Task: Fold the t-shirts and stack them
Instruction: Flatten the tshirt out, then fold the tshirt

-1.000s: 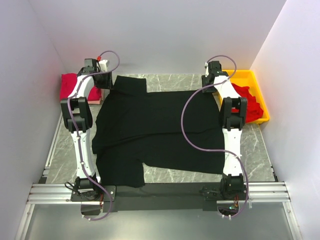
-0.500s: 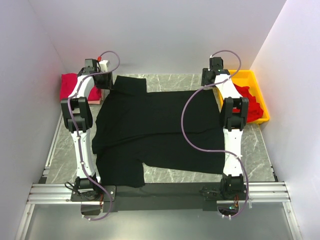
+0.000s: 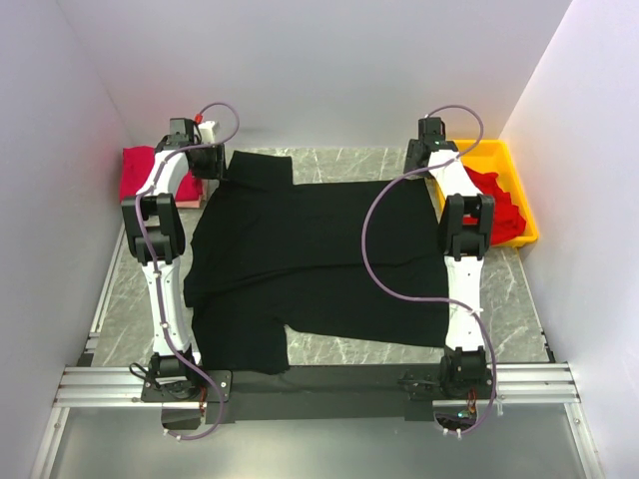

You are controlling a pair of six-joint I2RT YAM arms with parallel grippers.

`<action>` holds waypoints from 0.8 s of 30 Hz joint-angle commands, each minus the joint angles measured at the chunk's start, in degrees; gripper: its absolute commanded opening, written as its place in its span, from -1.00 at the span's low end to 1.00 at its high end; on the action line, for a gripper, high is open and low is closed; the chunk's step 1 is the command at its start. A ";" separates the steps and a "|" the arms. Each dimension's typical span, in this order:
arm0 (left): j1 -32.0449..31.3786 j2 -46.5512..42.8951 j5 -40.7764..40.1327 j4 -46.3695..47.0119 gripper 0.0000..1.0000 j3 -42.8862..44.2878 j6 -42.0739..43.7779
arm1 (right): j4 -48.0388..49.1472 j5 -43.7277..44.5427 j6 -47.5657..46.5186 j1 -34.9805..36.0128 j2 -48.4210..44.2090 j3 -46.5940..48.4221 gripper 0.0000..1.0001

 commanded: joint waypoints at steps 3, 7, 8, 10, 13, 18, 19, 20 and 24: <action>-0.28 -1.39 1.89 -1.29 0.17 2.37 -0.94 | -4.14 -1.76 1.31 -3.10 4.05 6.86 0.04; -0.28 -1.91 1.80 -1.56 0.17 2.20 -0.59 | -6.78 -3.61 -0.53 -3.63 5.02 6.33 -0.24; -0.36 -2.18 1.80 -1.56 0.17 2.11 -0.59 | -8.44 -4.92 -0.97 -3.63 5.46 6.77 -0.32; -0.36 -2.27 1.89 -1.56 0.17 2.11 -0.85 | -9.60 -6.24 -1.59 -3.54 5.81 7.21 -0.34; -0.28 -2.18 1.98 -1.65 0.17 2.38 -1.02 | -10.83 -6.17 -2.65 -3.02 5.55 7.21 -0.19; -0.36 -1.56 1.28 -2.00 0.17 2.99 -1.46 | -11.62 -3.18 -3.61 -2.05 5.90 7.21 -0.25; -0.28 -1.39 0.93 -1.82 0.18 3.08 -1.55 | -11.62 -2.82 -3.70 -1.70 5.99 7.39 -0.23; -0.28 -1.30 0.84 -1.65 0.18 3.08 -1.73 | -11.62 -2.82 -3.88 -1.70 5.90 7.47 -0.24; -0.28 -0.33 0.92 -0.16 0.19 4.30 -3.21 | -11.45 -3.35 -4.58 -1.70 5.99 7.65 -0.55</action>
